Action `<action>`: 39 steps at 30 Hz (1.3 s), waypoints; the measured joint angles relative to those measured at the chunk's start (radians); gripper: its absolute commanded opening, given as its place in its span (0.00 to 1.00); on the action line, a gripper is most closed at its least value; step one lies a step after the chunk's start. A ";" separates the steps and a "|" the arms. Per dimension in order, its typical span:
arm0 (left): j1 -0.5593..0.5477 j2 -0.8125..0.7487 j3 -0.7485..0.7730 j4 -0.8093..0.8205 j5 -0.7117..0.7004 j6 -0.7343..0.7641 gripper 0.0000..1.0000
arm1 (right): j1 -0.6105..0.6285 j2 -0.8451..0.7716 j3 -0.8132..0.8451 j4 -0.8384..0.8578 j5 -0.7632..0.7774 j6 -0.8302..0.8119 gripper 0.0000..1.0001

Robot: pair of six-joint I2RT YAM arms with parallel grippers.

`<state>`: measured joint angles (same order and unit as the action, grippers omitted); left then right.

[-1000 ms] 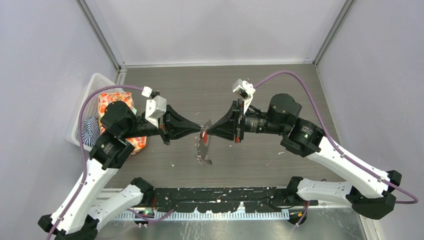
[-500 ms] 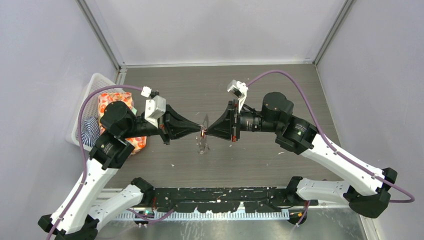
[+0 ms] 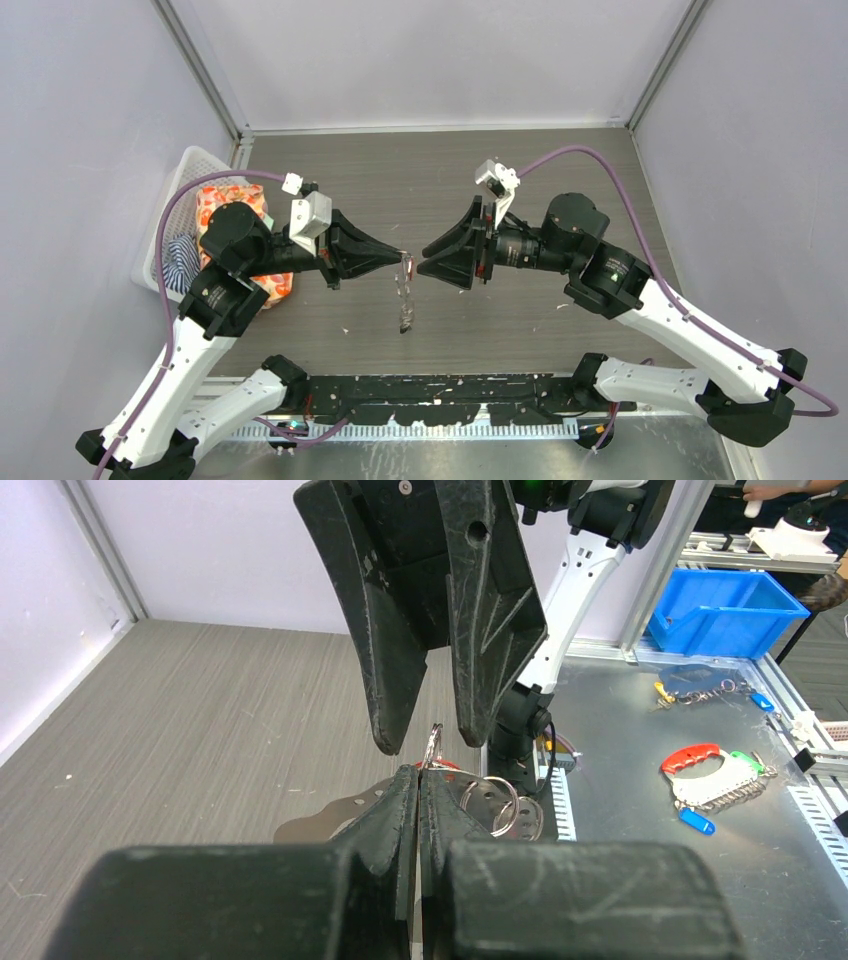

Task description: Put the keys on the keyring

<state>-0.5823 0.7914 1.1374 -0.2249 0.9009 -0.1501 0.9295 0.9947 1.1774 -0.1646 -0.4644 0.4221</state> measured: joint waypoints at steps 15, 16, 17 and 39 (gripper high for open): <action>0.000 0.000 0.000 0.000 0.000 0.000 0.00 | -0.004 0.013 -0.004 0.090 -0.004 0.012 0.31; 0.000 0.000 0.000 0.000 0.000 0.001 0.00 | -0.005 0.018 -0.004 0.093 -0.009 0.015 0.29; 0.000 0.000 0.000 0.000 0.000 0.001 0.00 | -0.006 0.023 -0.004 0.097 -0.014 0.021 0.27; 0.000 -0.008 0.000 -0.002 0.000 0.004 0.00 | -0.024 0.038 0.006 0.040 -0.076 0.038 0.44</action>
<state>-0.5823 0.7830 1.1374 -0.2264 0.9009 -0.1459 0.9054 1.0325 1.1839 -0.1246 -0.5404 0.4599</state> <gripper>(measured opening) 0.010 0.375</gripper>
